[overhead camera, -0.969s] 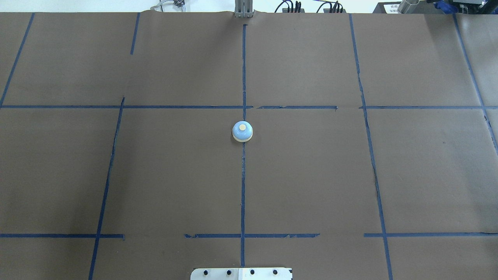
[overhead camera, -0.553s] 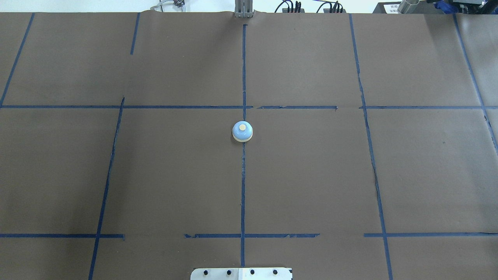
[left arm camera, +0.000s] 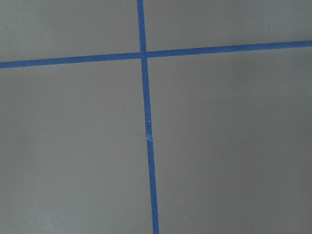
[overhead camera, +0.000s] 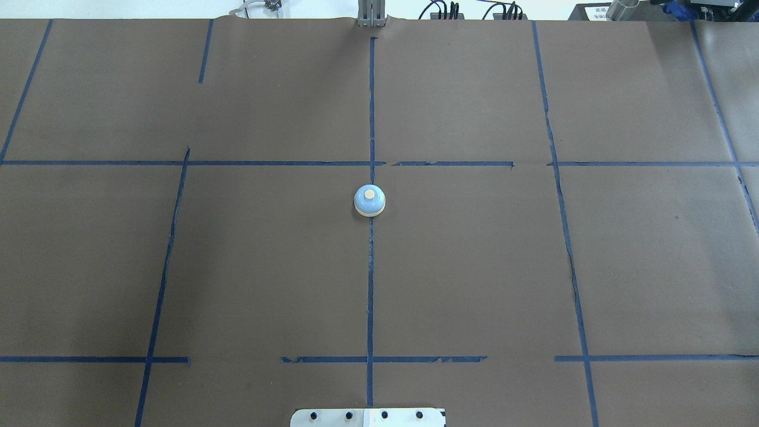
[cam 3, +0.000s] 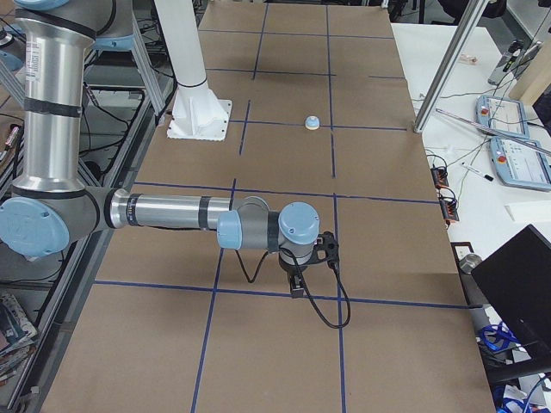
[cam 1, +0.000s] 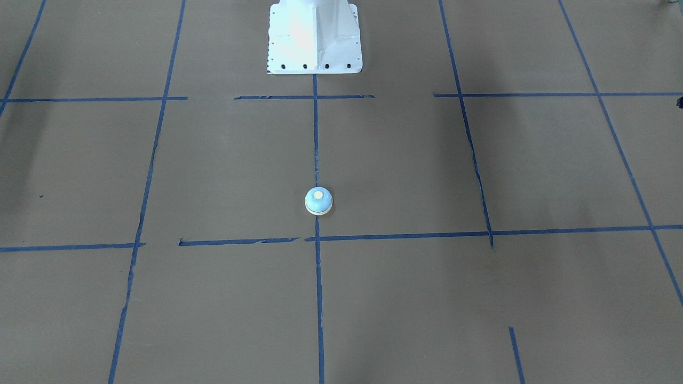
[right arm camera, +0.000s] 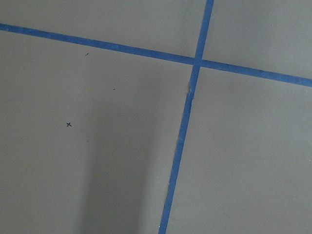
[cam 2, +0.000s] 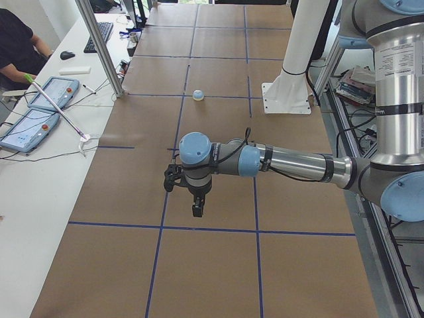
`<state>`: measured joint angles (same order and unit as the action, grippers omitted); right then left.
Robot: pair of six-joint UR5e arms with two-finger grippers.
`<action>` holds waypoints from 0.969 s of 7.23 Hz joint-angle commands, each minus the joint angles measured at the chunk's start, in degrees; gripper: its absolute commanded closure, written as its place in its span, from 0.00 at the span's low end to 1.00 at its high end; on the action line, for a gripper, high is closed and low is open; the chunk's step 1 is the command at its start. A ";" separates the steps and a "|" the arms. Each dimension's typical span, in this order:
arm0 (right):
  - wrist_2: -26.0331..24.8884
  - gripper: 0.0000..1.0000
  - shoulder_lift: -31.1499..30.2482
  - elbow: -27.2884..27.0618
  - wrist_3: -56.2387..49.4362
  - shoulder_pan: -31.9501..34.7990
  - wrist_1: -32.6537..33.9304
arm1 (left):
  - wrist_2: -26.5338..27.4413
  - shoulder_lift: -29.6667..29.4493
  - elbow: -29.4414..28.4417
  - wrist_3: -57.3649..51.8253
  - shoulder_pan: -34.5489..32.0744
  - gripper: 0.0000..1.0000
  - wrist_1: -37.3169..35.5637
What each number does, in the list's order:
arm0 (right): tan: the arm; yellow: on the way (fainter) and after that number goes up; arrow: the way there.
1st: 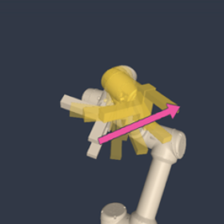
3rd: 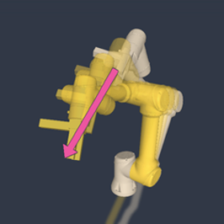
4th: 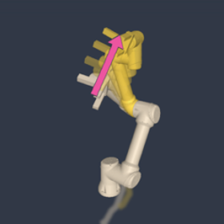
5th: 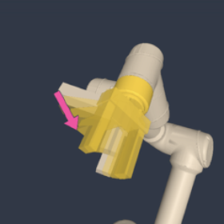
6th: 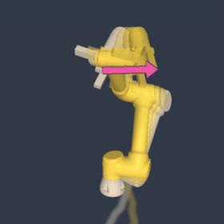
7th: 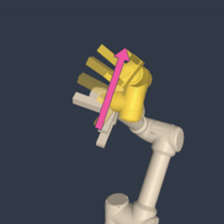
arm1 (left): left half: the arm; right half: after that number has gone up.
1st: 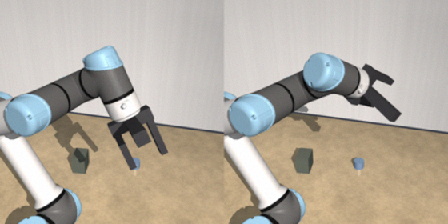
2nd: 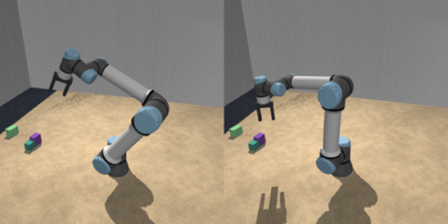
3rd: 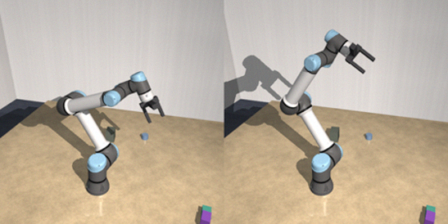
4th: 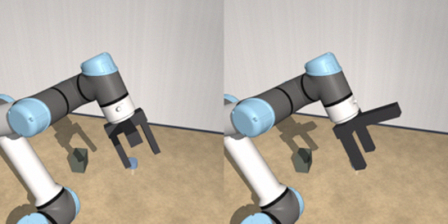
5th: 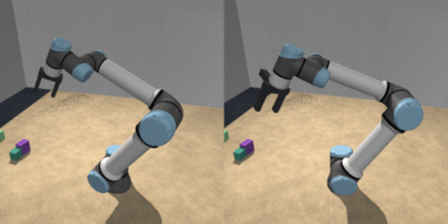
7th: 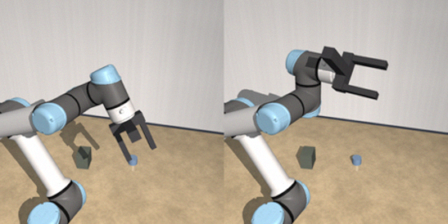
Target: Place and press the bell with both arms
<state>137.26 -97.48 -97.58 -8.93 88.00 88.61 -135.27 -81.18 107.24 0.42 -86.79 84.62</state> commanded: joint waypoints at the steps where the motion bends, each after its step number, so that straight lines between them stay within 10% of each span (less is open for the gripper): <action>1: -1.46 0.00 0.36 -0.24 0.05 -0.99 0.25 | -0.34 1.89 0.60 -0.16 0.04 0.00 0.62; 7: -3.58 0.00 2.55 -0.16 -0.21 -0.64 2.34 | -0.35 2.87 0.26 -0.07 0.04 0.00 1.86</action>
<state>133.48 -95.09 -97.73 -8.72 87.32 89.42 -135.68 -78.27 107.98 0.25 -86.75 86.12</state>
